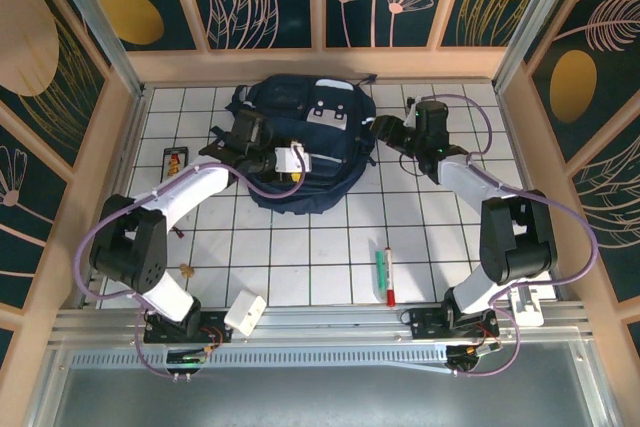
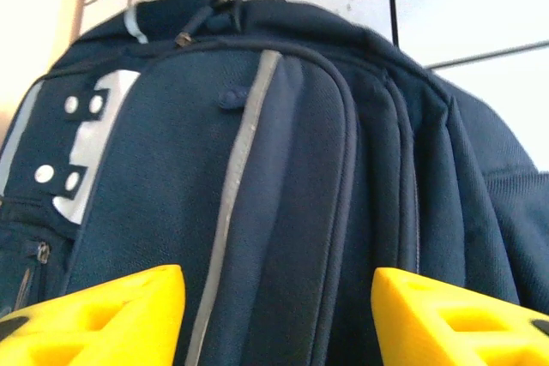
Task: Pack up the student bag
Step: Unzip the student bag at the top-center of the table.
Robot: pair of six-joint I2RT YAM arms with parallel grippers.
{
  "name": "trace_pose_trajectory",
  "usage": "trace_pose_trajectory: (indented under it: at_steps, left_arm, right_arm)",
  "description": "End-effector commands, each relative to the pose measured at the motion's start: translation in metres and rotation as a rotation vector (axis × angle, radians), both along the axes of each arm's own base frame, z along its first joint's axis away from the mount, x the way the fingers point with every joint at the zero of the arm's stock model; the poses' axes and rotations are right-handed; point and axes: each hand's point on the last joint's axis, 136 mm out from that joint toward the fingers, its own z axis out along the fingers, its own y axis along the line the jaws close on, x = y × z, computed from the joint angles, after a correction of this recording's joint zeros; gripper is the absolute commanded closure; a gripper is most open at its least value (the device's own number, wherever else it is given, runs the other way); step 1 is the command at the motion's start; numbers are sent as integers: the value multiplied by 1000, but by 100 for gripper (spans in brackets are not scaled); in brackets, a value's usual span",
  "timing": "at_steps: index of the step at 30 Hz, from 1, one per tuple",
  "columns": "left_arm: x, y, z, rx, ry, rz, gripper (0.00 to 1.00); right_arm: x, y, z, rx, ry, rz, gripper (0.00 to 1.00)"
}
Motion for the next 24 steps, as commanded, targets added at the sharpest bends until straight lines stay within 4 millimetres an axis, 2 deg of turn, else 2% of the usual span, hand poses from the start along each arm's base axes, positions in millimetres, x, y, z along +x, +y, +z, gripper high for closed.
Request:
trace_pose_trajectory:
  at_steps: [1,4,10,11,15,17,18,19,21,24]
  left_arm:
    - [1,4,-6,95,-56,-70,39]
    - [9,9,-15,132,-49,-30,39]
    - [21,15,-31,202,-37,14,41]
    - [23,15,-38,214,-25,16,44]
    - [37,17,-40,234,-43,74,62]
    - [43,18,-40,253,-46,86,80]
    - [43,18,-41,261,-39,83,94]
    - [42,18,-41,268,-27,75,100]
    - [39,14,-37,254,-12,52,100]
    - [32,4,-19,185,-27,7,100]
  right_arm:
    - [-8,-4,-1,11,64,-38,50]
    - [-8,-9,-2,-1,59,-41,49]
    - [-3,-4,-2,13,61,-27,49]
    - [-2,-4,-4,14,65,-27,50]
    - [-3,3,-4,19,46,28,50]
    - [-7,16,-2,-1,-12,146,50]
    - [-9,22,-2,-21,-42,208,50]
    - [-12,27,-3,-52,-79,276,50]
    - [-21,37,-2,-148,-197,437,50]
    - [-41,48,-3,-375,-465,722,54]
